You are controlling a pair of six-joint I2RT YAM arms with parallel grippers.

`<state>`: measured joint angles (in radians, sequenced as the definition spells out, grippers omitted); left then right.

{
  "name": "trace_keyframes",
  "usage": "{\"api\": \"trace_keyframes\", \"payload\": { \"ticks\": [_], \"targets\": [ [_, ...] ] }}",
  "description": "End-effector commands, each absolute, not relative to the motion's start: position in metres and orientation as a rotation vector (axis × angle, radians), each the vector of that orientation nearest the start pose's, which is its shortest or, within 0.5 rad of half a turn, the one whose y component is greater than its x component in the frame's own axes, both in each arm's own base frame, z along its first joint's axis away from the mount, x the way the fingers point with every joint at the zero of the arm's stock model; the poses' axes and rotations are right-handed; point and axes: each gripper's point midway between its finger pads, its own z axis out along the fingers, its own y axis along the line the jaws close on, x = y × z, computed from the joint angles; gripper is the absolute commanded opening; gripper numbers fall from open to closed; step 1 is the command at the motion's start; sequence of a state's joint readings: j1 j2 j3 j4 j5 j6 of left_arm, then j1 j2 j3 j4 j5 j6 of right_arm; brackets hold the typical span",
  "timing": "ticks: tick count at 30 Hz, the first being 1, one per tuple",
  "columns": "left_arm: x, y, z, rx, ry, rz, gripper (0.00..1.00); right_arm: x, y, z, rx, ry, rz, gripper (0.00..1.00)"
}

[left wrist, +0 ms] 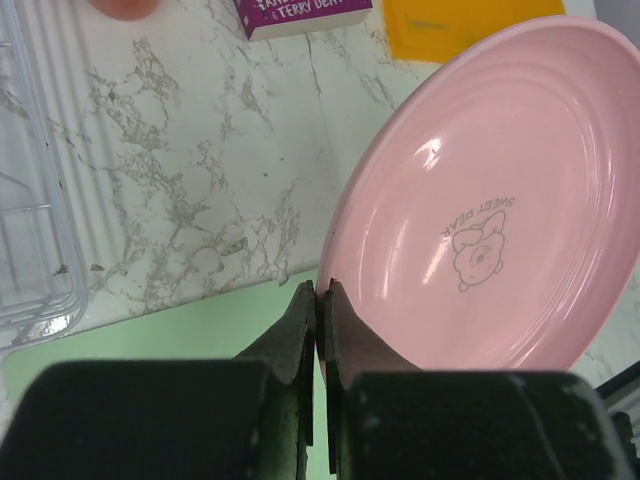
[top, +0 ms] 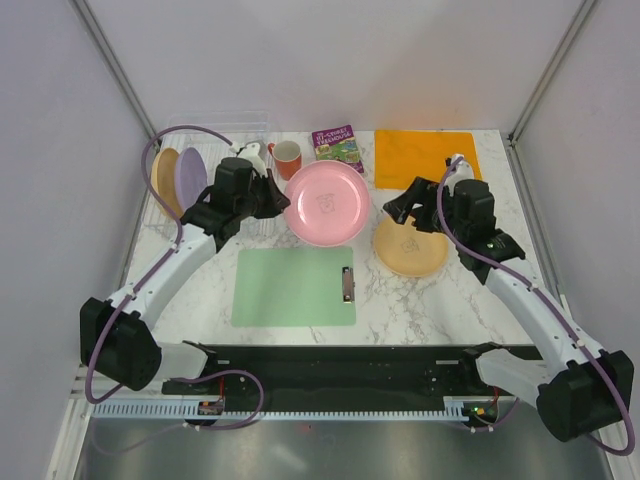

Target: Unload the plates from the dish rack

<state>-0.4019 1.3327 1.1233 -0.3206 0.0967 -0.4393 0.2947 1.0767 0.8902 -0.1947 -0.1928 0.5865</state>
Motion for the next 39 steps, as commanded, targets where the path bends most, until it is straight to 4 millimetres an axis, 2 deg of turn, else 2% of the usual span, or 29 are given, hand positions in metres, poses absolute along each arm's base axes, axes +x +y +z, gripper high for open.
{"api": "trace_keyframes", "payload": {
  "ticks": [1,11,14,15,18,19,21,22,23,24,25,26,27,28,30,31,33,34,35,37,38,39],
  "targets": [
    [0.362,-0.214,0.245,-0.001,2.07,-0.749,0.02,0.33,0.178,0.247,0.14,1.969,0.839,0.89],
    [0.362,-0.225,0.225,0.006,2.12,-0.74,0.02,0.325,0.205,0.241,0.092,1.995,0.88,0.88],
    [0.36,-0.229,0.227,0.024,2.115,-0.752,0.02,0.326,0.211,0.232,0.088,2.013,0.884,0.84],
    [0.359,-0.229,0.23,0.025,2.11,-0.755,0.02,0.327,0.211,0.23,0.093,2.02,0.883,0.75],
    [0.354,-0.235,0.241,0.054,2.075,-0.805,0.02,0.33,0.212,0.218,0.099,2.047,0.87,0.7],
    [0.352,-0.235,0.241,0.063,2.069,-0.816,0.02,0.331,0.213,0.216,0.1,2.052,0.868,0.66],
    [0.349,-0.236,0.245,0.073,2.047,-0.836,0.02,0.333,0.212,0.211,0.105,2.062,0.854,0.5],
    [0.348,-0.236,0.246,0.077,2.042,-0.835,0.02,0.334,0.211,0.21,0.107,2.062,0.846,0.38],
    [0.348,-0.235,0.245,0.08,2.039,-0.831,0.02,0.335,0.211,0.21,0.105,2.061,0.839,0.18],
    [0.347,-0.235,0.243,0.08,2.044,-0.828,0.02,0.336,0.211,0.211,0.1,2.058,0.836,0.08],
    [0.346,-0.235,0.243,0.088,2.041,-0.832,0.02,0.336,0.209,0.209,0.102,2.072,0.823,0.0],
    [0.347,-0.235,0.241,0.103,2.038,-0.825,0.02,0.337,0.206,0.209,0.108,2.073,0.8,0.0],
    [0.347,-0.235,0.238,0.11,2.041,-0.819,0.11,0.338,0.203,0.209,0.119,2.077,0.773,0.0],
    [0.349,-0.232,0.234,0.104,2.047,-0.795,0.4,0.338,0.198,0.213,0.132,2.066,0.753,0.0],
    [0.351,-0.226,0.225,0.118,2.062,-0.739,0.58,0.34,0.182,0.216,0.179,2.054,0.674,0.0],
    [0.354,-0.219,0.222,0.107,2.065,-0.688,0.97,0.339,0.174,0.223,0.195,2.038,0.652,0.0],
    [0.356,-0.205,0.213,0.104,2.085,-0.586,1.0,0.341,0.145,0.225,0.261,2.032,0.538,0.0],
    [0.361,-0.191,0.212,0.063,2.077,-0.494,1.0,0.341,0.134,0.225,0.284,2.031,0.505,0.0],
    [0.361,-0.182,0.213,0.051,2.069,-0.444,1.0,0.343,0.116,0.222,0.331,2.034,0.463,0.0],
    [0.361,-0.163,0.218,0.014,2.042,-0.346,1.0,0.338,0.093,0.211,0.376,2.072,0.419,0.0],
    [0.357,-0.155,0.227,0.016,2.008,-0.317,1.0,0.338,0.071,0.2,0.44,2.09,0.384,0.0],
    [0.356,-0.15,0.232,0.008,1.989,-0.293,1.0,0.333,0.065,0.193,0.453,2.117,0.391,0.0]
  ]
}}
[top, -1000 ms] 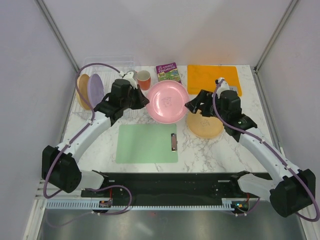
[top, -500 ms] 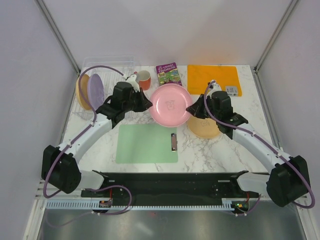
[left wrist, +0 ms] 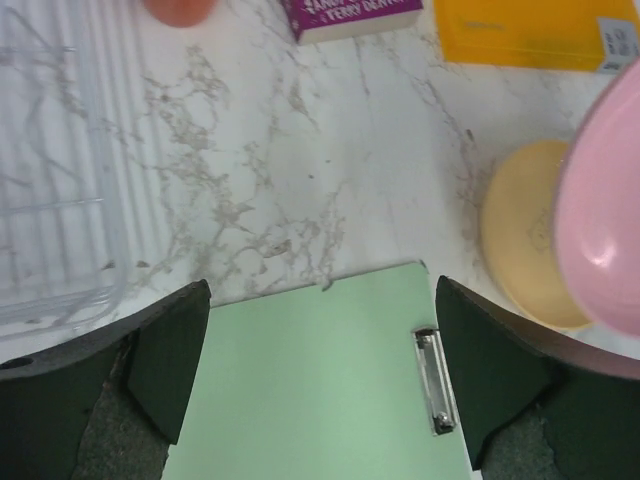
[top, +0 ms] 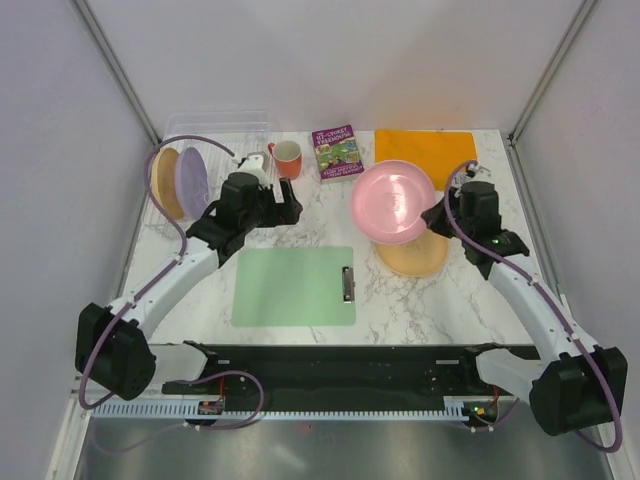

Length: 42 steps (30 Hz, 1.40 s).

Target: Unload the plates from the dish rack

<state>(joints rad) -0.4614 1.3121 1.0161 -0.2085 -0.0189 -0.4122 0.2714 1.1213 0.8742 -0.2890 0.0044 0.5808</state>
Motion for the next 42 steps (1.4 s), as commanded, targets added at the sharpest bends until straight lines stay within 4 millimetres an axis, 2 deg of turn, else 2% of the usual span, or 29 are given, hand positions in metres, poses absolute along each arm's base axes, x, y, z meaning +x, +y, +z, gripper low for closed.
{"api": "trace_keyframes", "payload": {
  "ticks": [1,2,6,9,12,13,19,27,33,36,38,41,42],
  "targets": [
    [0.356,-0.138,0.236,-0.01,1.965,-0.232,1.0,0.332,0.052,0.186,0.492,2.126,0.39,0.0],
    [0.352,-0.13,0.247,-0.022,1.925,-0.212,1.0,0.328,0.05,0.176,0.505,2.151,0.395,0.0],
    [0.347,-0.1,0.271,-0.061,1.831,-0.075,1.0,0.32,0.045,0.156,0.558,2.208,0.419,0.0],
    [0.344,-0.086,0.283,-0.068,1.793,-0.003,1.0,0.317,0.044,0.141,0.601,2.253,0.43,0.0],
    [0.342,-0.079,0.286,-0.061,1.783,0.044,1.0,0.314,0.048,0.125,0.618,2.304,0.446,0.0],
    [0.34,-0.075,0.288,-0.066,1.776,0.062,1.0,0.315,0.04,0.122,0.656,2.301,0.433,0.0],
    [0.336,-0.07,0.291,-0.077,1.764,0.073,1.0,0.311,0.031,0.104,0.716,2.33,0.421,0.0],
    [0.335,-0.061,0.292,-0.073,1.758,0.132,1.0,0.31,0.037,0.083,0.729,2.379,0.468,0.04],
    [0.335,-0.056,0.294,-0.068,1.754,0.175,1.0,0.317,0.041,0.075,0.699,2.376,0.5,0.19],
    [0.335,-0.054,0.296,-0.066,1.752,0.188,1.0,0.321,0.04,0.076,0.684,2.366,0.494,0.46],
    [0.336,-0.053,0.299,-0.063,1.75,0.197,1.0,0.324,0.038,0.08,0.671,2.353,0.486,0.55],
    [0.341,-0.052,0.298,-0.046,1.756,0.223,1.0,0.325,0.033,0.089,0.65,2.324,0.447,0.57],
    [0.343,-0.051,0.298,-0.046,1.759,0.227,1.0,0.325,0.026,0.091,0.642,2.318,0.399,0.61]
  ]
}}
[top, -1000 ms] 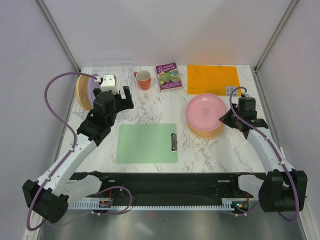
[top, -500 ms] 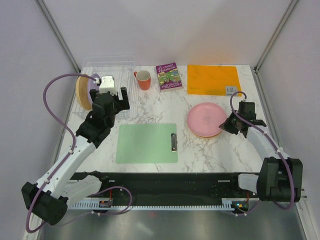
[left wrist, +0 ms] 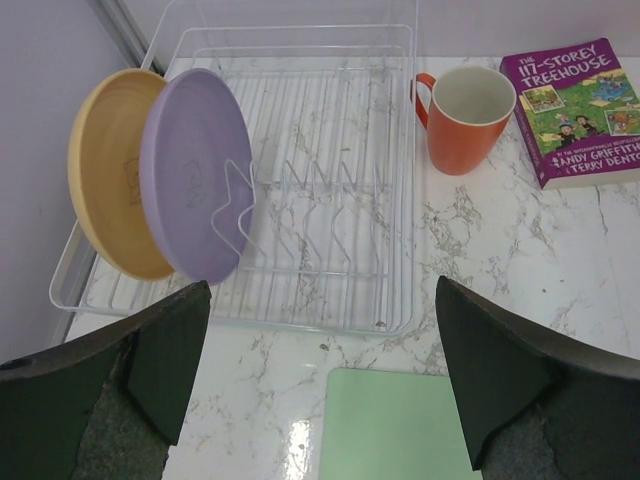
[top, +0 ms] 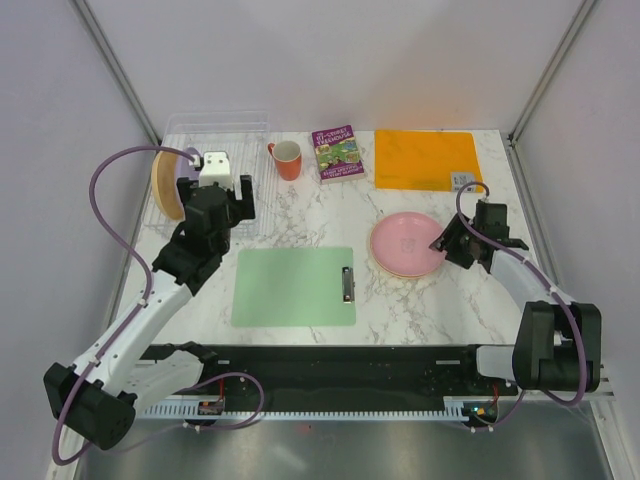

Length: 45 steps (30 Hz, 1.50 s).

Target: Unload the plates from the dish rack

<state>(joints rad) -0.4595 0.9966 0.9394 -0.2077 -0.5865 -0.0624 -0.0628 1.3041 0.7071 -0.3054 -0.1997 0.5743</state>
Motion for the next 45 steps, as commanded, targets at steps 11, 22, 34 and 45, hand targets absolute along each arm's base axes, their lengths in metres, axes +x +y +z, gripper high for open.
{"api": "trace_keyframes", "payload": {
  "ticks": [11,22,34,45],
  "targets": [
    [0.395,0.026,0.315,-0.147,1.809,0.546,0.99,0.316,-0.011,0.161,0.581,2.165,0.151,0.73],
    [0.43,0.068,0.263,-0.213,1.94,0.634,0.89,0.311,-0.003,0.146,0.572,2.205,0.195,0.74],
    [0.454,0.079,0.212,-0.242,2.042,0.679,0.77,0.312,0.013,0.14,0.555,2.211,0.303,0.75],
    [0.454,0.092,0.212,-0.253,2.041,0.775,0.02,0.314,0.026,0.119,0.557,2.267,0.393,0.76]
  ]
}}
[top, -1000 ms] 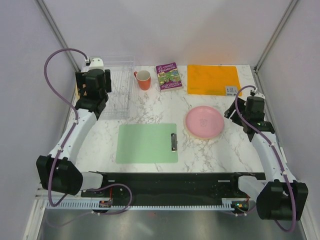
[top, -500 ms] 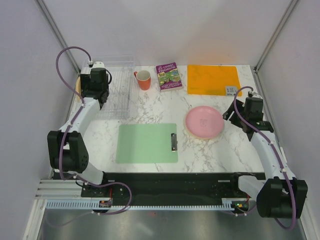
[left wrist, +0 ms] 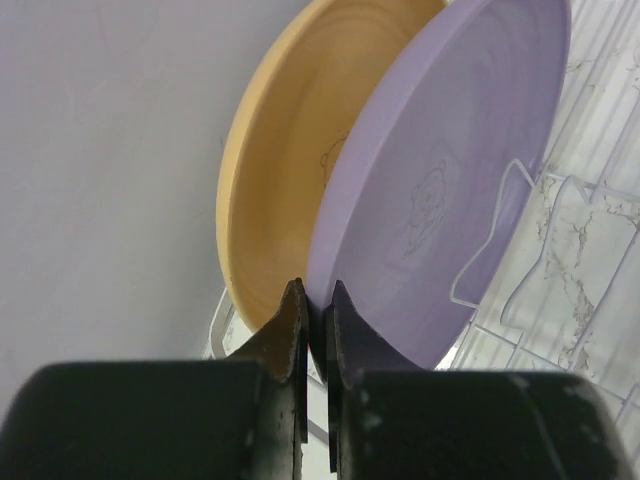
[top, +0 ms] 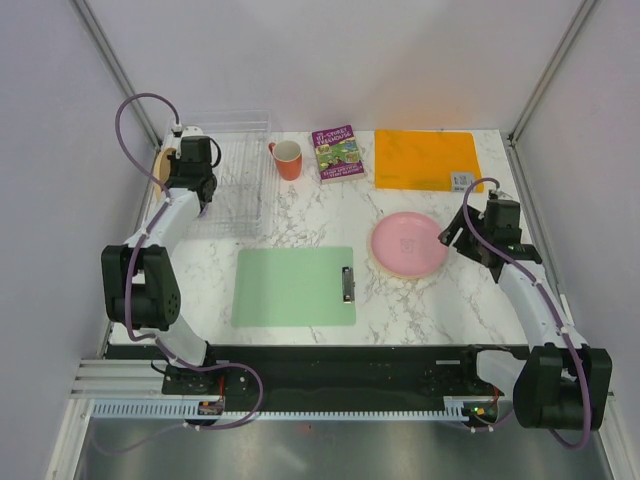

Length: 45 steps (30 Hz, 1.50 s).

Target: Unload the plates from the dish rack

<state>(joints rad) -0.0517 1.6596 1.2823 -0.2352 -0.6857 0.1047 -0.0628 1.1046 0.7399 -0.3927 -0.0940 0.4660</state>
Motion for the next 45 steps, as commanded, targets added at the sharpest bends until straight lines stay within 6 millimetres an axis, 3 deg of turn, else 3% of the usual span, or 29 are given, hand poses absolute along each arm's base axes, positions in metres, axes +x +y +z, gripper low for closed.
{"api": "trace_keyframes", "payload": {
  "ticks": [1,8,19,32,34,35,36,37,39,40,41,45],
  "targets": [
    [0.452,0.094,0.216,-0.262,2.031,0.791,0.02,0.315,0.028,0.116,0.558,2.271,0.408,0.75],
    [0.433,0.112,0.249,-0.321,1.909,0.991,0.02,0.314,0.031,0.116,0.549,2.271,0.428,0.75],
    [0.424,0.108,0.31,-0.36,1.68,1.179,0.02,0.31,0.025,0.132,0.523,2.246,0.377,0.76],
    [0.408,0.102,0.339,-0.383,1.626,1.189,0.02,0.304,0.02,0.147,0.514,2.215,0.346,0.76],
    [0.406,0.092,0.344,-0.349,1.63,1.16,0.02,0.303,0.02,0.154,0.504,2.204,0.344,0.76],
    [0.411,0.076,0.343,-0.308,1.634,1.091,0.02,0.304,0.02,0.159,0.494,2.196,0.346,0.77],
    [0.41,0.066,0.357,-0.303,1.621,1.012,0.02,0.306,0.021,0.167,0.479,2.184,0.352,0.78],
    [0.407,0.057,0.342,-0.214,1.724,0.989,0.02,0.305,0.025,0.173,0.449,2.176,0.372,0.79],
    [0.414,0.023,0.35,-0.2,1.748,0.722,0.02,0.308,0.031,0.185,0.417,2.157,0.411,0.8],
    [0.407,0.012,0.335,-0.134,1.841,0.664,0.02,0.308,0.033,0.189,0.405,2.148,0.428,0.8],
    [0.411,-0.014,0.333,-0.108,1.848,0.505,0.02,0.308,0.04,0.194,0.388,2.142,0.474,0.8],
    [0.402,-0.081,0.32,0.009,1.913,0.04,0.02,0.313,0.057,0.222,0.341,2.067,0.589,0.8]
  ]
}}
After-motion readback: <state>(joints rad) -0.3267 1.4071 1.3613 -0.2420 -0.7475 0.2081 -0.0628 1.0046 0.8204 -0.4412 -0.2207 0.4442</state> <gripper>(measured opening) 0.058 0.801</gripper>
